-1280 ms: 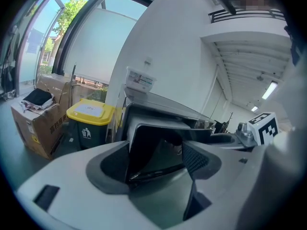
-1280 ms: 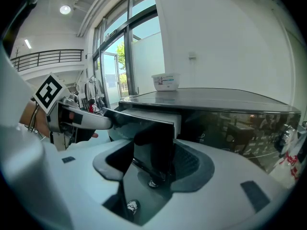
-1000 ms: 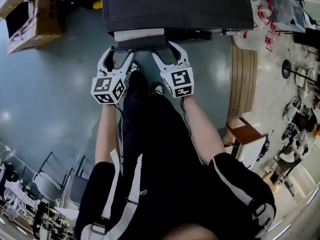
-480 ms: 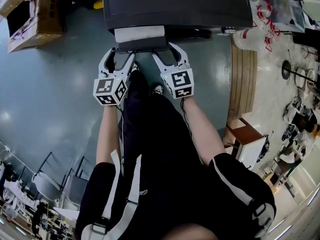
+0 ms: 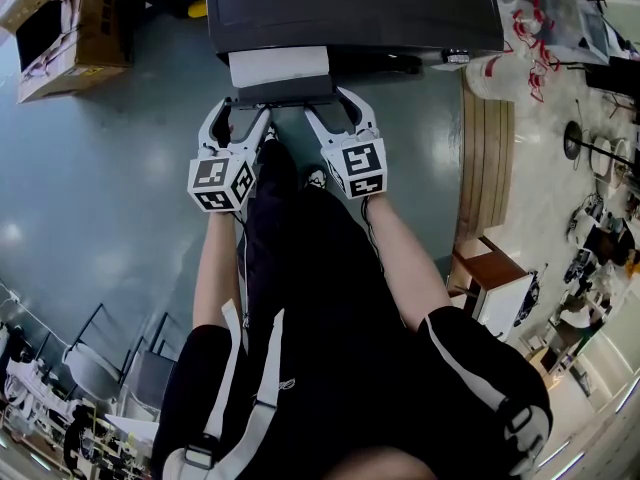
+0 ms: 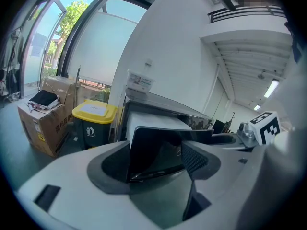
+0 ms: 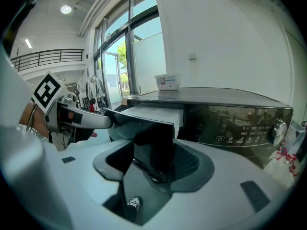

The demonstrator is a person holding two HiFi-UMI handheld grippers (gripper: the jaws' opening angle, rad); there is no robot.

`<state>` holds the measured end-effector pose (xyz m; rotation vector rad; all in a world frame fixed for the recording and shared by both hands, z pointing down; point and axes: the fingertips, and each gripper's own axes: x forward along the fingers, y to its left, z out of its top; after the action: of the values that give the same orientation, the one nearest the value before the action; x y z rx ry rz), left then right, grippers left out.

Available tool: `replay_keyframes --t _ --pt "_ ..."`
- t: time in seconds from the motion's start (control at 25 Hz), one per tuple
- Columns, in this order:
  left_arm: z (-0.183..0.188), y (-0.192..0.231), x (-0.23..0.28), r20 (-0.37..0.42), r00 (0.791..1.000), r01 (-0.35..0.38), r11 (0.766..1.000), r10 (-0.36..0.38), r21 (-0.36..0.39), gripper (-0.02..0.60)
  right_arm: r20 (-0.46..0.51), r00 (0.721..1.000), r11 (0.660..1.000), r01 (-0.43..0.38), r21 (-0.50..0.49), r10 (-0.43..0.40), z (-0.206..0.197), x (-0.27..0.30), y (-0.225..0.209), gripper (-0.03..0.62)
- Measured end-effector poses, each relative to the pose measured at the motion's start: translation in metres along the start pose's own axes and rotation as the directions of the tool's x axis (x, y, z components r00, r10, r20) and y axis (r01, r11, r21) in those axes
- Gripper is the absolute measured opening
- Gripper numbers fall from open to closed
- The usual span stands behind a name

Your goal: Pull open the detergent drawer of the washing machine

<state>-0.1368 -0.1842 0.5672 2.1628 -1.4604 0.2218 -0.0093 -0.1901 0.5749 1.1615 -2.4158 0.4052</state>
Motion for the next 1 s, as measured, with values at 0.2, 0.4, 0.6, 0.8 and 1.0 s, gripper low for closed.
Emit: replay_keyframes --t 0.2,0.4,0.6,0.8,1.0 --pt "-0.002 -0.003 -0.003 0.003 1.000 -0.004 1.000 0.004 0.001 0.341 0.000 1.000 1.000 -0.004 -0.001 0.004 -0.002 -0.004 0.002 0.249" --pt "-0.004 -0.007 -0.008 0.007 1.000 -0.006 1.000 0.006 0.009 0.341 0.002 1.000 1.000 -0.009 -0.001 0.009 -0.004 -0.010 0.004 0.249" --pt "-0.009 -0.008 -0.005 0.021 1.000 -0.004 1.000 0.004 0.026 0.341 0.009 1.000 0.999 -0.017 0.031 0.017 -0.011 -0.007 0.002 0.255" --pt "-0.017 -0.008 0.004 -0.023 0.999 0.039 0.994 -0.037 0.101 0.342 0.051 0.997 0.998 -0.065 0.019 0.064 -0.005 -0.007 0.001 0.304" --pt "-0.015 -0.013 0.006 -0.037 0.999 0.038 0.991 -0.034 0.132 0.342 0.035 0.997 0.997 -0.073 0.002 0.072 -0.013 -0.002 0.000 0.287"
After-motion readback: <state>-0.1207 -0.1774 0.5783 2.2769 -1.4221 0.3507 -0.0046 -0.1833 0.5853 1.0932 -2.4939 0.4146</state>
